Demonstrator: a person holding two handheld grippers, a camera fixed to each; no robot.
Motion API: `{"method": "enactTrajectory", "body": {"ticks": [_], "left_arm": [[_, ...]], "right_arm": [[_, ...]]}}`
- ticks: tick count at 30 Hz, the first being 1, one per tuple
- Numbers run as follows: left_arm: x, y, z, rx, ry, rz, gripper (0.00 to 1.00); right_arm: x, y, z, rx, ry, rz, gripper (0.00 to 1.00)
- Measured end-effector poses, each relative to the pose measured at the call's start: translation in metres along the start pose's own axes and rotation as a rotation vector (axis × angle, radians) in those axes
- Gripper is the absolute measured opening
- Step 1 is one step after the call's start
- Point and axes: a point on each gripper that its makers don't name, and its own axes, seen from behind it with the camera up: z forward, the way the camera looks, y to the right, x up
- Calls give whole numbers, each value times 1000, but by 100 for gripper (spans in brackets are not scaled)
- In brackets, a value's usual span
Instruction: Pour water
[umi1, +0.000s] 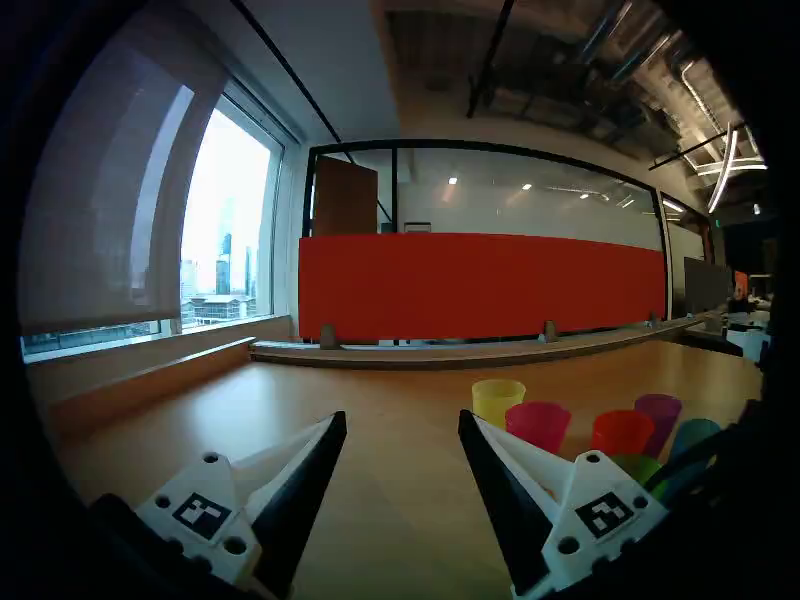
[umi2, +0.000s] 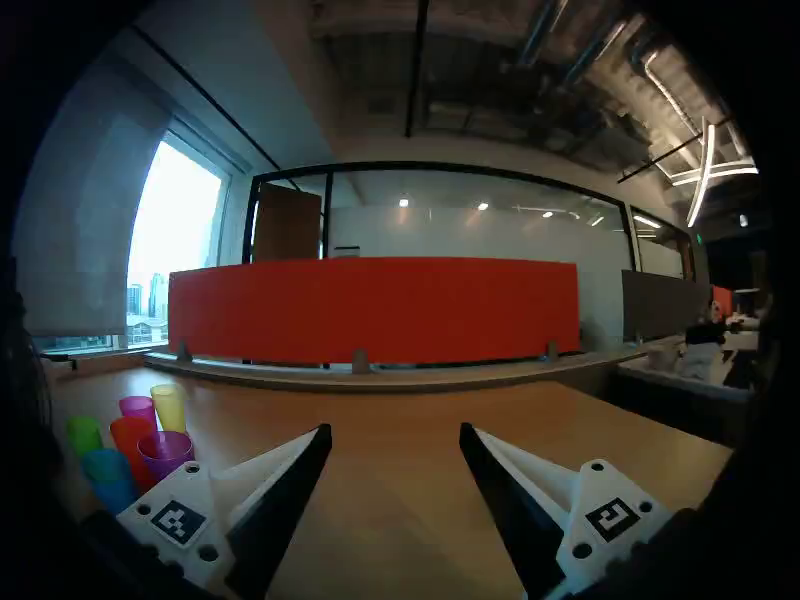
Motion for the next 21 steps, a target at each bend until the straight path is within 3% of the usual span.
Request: {"method": "enactTrajectory", "body": {"ticks": [21], "left_arm": [[0,0,0,0,0,0,83]], "right_arm": [[-5,0,1,-6,-29,-5,99]]}}
